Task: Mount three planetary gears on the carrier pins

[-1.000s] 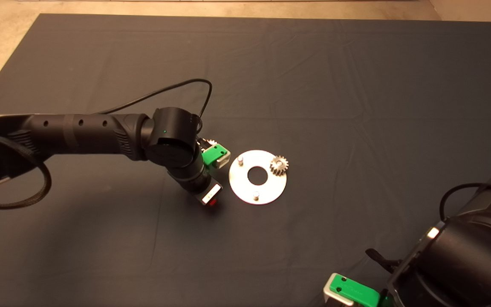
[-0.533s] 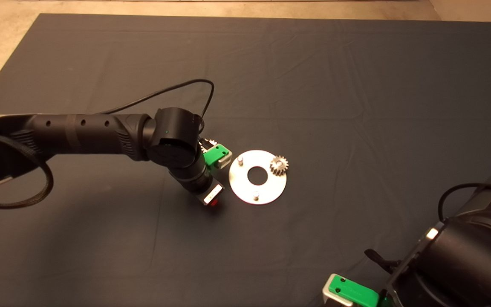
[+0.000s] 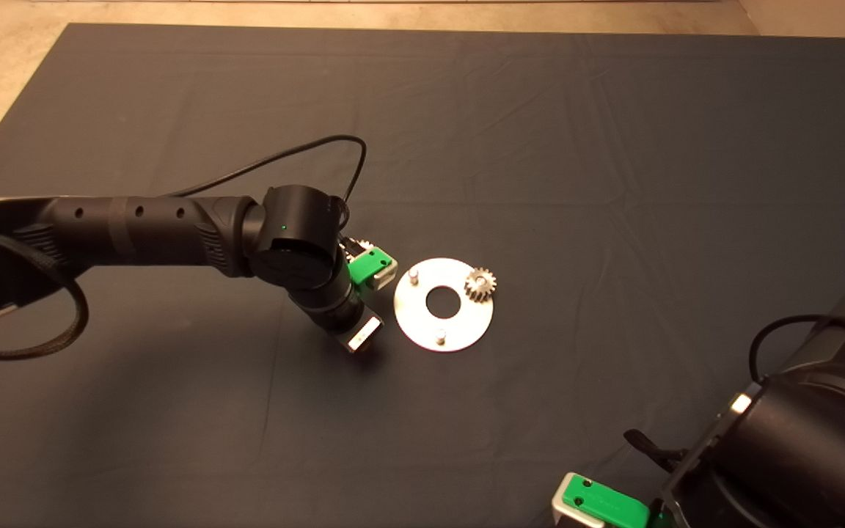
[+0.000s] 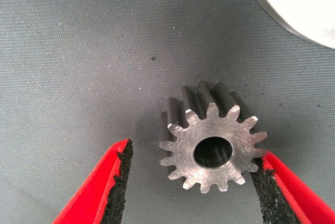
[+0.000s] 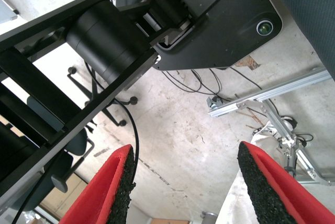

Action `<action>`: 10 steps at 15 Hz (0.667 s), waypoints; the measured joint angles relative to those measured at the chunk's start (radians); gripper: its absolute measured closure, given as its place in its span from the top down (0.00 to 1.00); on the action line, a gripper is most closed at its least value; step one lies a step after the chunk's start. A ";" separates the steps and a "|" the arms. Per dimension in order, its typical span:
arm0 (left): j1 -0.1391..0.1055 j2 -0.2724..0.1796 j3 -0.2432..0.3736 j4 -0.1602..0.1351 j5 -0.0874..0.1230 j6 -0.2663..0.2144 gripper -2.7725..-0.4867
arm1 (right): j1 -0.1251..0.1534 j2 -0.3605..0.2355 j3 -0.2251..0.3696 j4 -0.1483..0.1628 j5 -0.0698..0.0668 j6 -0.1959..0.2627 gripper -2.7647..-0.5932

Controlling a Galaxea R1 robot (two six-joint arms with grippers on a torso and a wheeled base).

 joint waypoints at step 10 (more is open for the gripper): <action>0.000 0.005 0.002 0.000 -0.010 0.000 0.26 | -0.003 0.008 0.000 0.000 0.000 0.000 0.39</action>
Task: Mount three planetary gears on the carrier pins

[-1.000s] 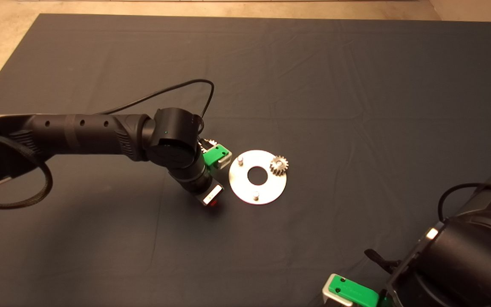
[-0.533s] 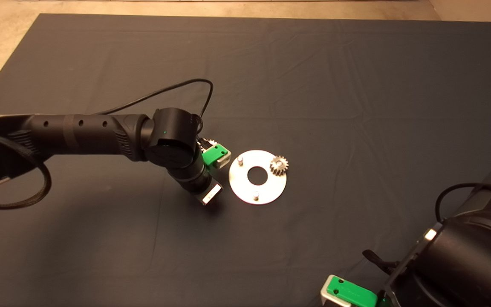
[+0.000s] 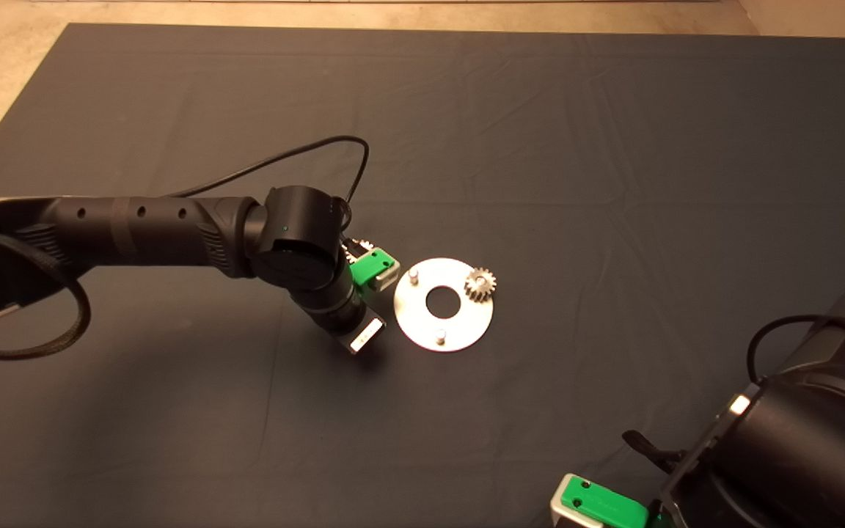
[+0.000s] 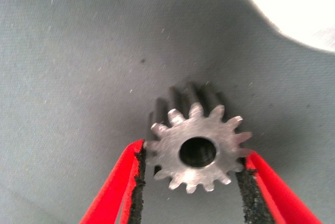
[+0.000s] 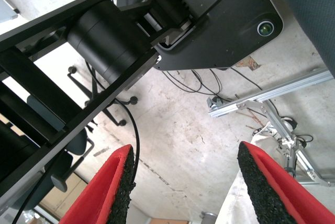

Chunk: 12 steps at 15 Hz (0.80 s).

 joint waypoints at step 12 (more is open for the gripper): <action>0.000 -0.002 0.000 0.000 -0.005 0.000 0.19 | -0.003 0.008 0.000 0.000 0.000 0.000 0.39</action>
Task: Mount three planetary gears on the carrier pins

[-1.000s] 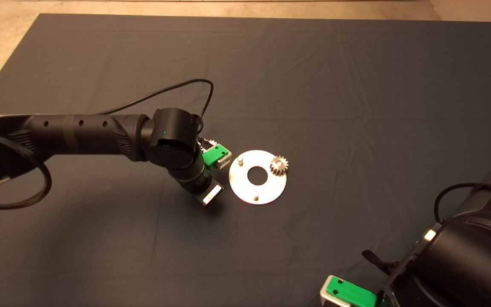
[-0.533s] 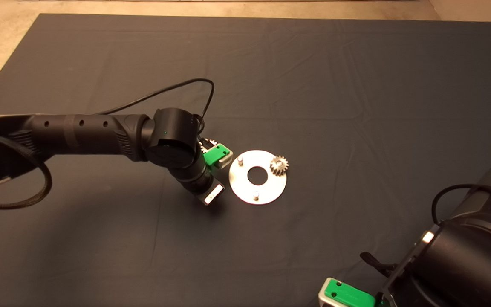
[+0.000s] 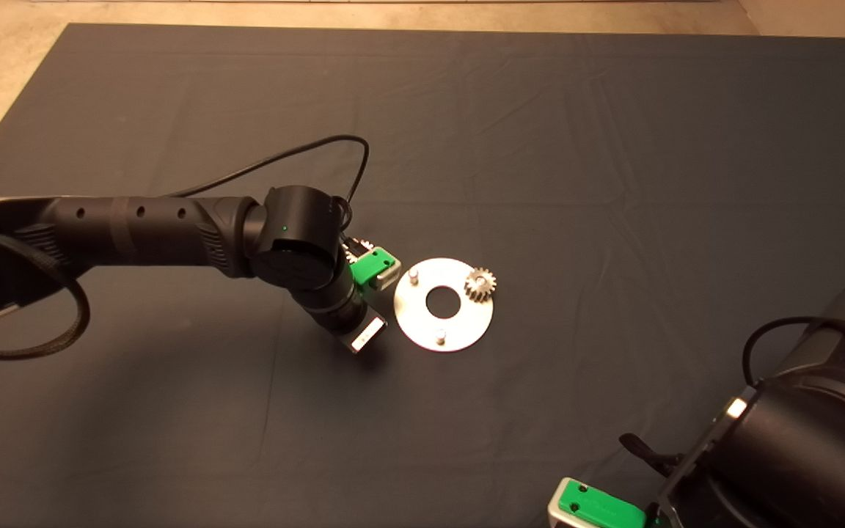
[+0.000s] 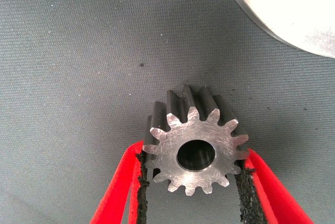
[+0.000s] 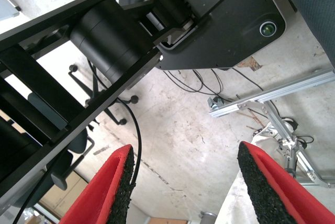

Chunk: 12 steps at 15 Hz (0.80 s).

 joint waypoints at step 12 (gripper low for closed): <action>-0.085 0.017 0.060 -0.002 0.017 -0.030 0.13 | 0.000 0.007 0.000 0.000 0.000 0.000 0.39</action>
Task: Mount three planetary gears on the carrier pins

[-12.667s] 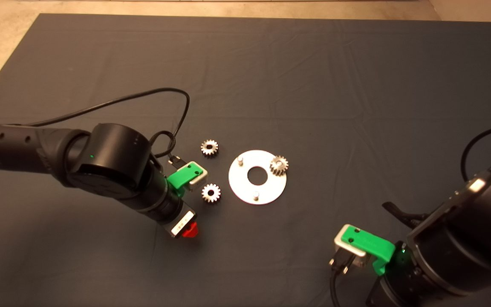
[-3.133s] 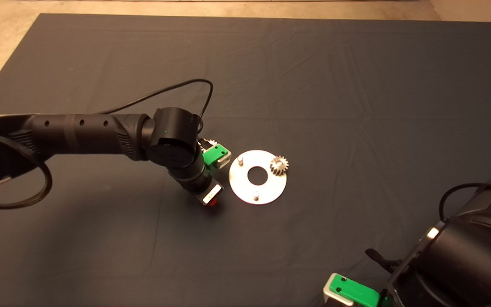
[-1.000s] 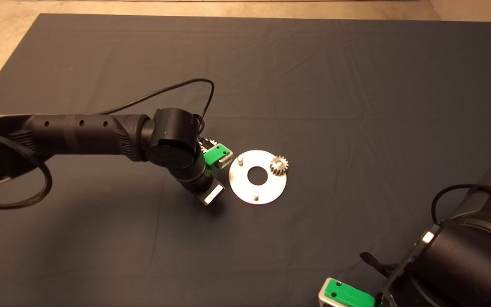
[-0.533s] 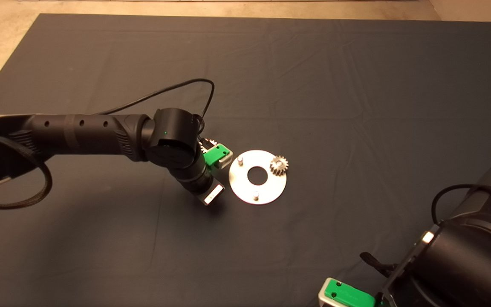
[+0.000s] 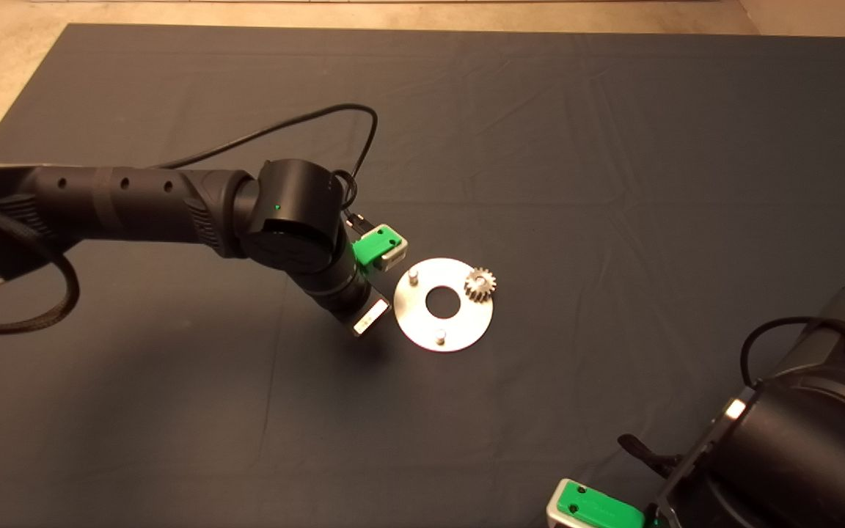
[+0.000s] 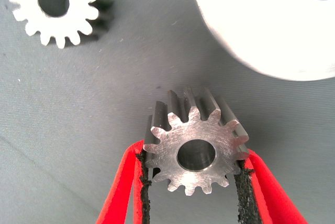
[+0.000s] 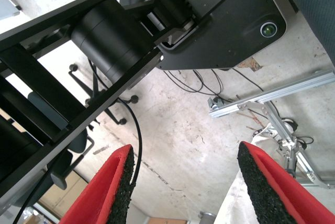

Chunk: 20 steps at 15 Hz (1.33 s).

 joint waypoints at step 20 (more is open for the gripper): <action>-0.039 0.172 0.110 -0.030 0.001 -0.208 0.13 | -0.003 0.020 0.000 -0.002 0.000 -0.002 0.39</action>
